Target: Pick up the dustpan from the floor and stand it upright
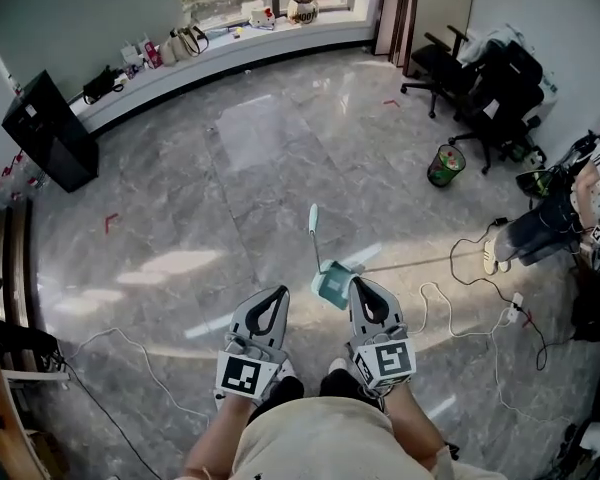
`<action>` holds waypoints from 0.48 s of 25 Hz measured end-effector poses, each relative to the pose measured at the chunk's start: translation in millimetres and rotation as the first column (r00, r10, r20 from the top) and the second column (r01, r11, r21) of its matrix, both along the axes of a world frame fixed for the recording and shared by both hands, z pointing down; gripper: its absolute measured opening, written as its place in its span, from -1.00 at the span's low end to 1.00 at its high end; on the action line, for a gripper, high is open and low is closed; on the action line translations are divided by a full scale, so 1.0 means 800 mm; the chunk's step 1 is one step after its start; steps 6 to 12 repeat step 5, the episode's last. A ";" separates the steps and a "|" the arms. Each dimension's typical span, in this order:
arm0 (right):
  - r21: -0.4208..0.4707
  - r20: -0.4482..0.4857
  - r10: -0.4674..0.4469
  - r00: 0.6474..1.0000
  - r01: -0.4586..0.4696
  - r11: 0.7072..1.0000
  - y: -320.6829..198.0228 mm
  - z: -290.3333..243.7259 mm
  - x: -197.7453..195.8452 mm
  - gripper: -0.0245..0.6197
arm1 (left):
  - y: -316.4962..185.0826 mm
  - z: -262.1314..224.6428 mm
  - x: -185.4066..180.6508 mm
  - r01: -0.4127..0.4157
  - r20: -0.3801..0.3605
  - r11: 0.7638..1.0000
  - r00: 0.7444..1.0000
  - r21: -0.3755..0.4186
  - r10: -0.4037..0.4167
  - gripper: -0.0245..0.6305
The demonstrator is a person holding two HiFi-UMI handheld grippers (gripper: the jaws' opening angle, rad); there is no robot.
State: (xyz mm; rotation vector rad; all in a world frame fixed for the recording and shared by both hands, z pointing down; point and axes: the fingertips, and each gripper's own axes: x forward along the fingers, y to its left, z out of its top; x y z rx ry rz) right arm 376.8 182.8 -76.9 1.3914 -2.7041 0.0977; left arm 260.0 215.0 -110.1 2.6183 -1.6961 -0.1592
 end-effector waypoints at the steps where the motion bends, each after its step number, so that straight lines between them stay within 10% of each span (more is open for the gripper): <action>1: -0.012 0.008 0.003 1.000 -0.002 1.000 0.003 -0.001 0.005 -0.87 | 0.004 0.001 0.002 0.008 0.002 1.000 1.000 -0.008 -0.008 -0.89; 12: -0.036 0.012 -0.017 1.000 0.018 0.999 0.012 -0.009 0.023 -0.87 | 0.014 0.005 0.010 0.060 0.011 0.997 0.998 -0.040 -0.060 -0.89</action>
